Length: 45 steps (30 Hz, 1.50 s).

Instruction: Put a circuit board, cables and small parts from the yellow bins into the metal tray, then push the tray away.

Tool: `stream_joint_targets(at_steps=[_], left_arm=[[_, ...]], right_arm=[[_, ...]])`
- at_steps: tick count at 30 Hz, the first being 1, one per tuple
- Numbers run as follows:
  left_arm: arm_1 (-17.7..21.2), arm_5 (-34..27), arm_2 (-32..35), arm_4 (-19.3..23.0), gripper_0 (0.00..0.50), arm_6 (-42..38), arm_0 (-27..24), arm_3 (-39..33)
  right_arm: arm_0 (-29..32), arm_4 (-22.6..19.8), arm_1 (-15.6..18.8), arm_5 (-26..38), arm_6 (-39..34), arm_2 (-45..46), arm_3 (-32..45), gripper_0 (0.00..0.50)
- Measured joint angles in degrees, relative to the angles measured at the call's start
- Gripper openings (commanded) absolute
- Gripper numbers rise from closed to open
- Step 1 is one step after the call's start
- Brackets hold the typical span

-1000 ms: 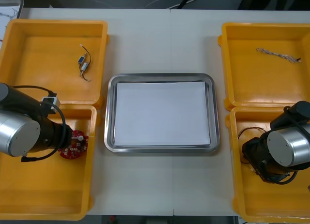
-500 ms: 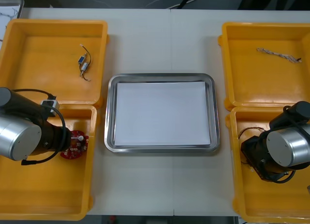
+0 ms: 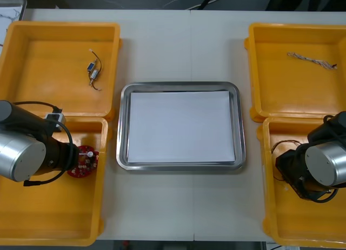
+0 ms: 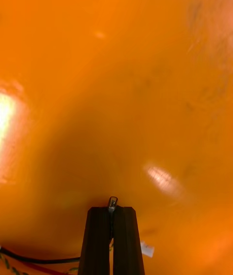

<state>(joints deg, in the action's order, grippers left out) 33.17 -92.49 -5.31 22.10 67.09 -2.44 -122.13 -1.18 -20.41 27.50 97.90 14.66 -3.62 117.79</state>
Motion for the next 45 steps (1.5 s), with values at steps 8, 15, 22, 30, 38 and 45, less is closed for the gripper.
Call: stream_joint_targets(at_steps=[8, 15, 22, 30, 38, 45], left_arm=[[0.0, 0.19, -0.03, -0.14, 0.347, 0.0, 0.43, 0.01], [0.0, 0.54, -0.3, -0.37, 0.294, 0.0, 1.2, 0.01], [0.0, 0.93, -2.04, -2.05, 0.084, 0.0, 1.47, 0.01], [-0.11, 1.17, -2.13, -2.12, 0.0, 0.0, 1.47, 0.01], [-0.13, 1.09, -1.88, -1.85, 0.0, 0.0, 1.47, -0.06], [-0.27, -0.21, 1.03, 0.22, 0.0, 0.1, 1.52, -0.11]], right_arm=[[0.0, -4.4, 4.85, 0.0, 0.53, 0.44, 1.11, 0.0], [0.0, -5.33, 5.99, 0.03, 3.95, 2.71, 1.28, 0.0], [0.0, -6.24, 7.75, 1.04, 4.31, 5.43, 1.39, 0.0], [0.0, -7.36, 8.77, 3.18, 8.37, 9.49, 1.43, 0.0], [0.3, -11.71, 8.77, 4.09, 17.59, 15.58, 1.44, 0.0], [1.3, -11.73, 8.78, 4.41, 22.97, 17.33, 1.44, 0.0]])
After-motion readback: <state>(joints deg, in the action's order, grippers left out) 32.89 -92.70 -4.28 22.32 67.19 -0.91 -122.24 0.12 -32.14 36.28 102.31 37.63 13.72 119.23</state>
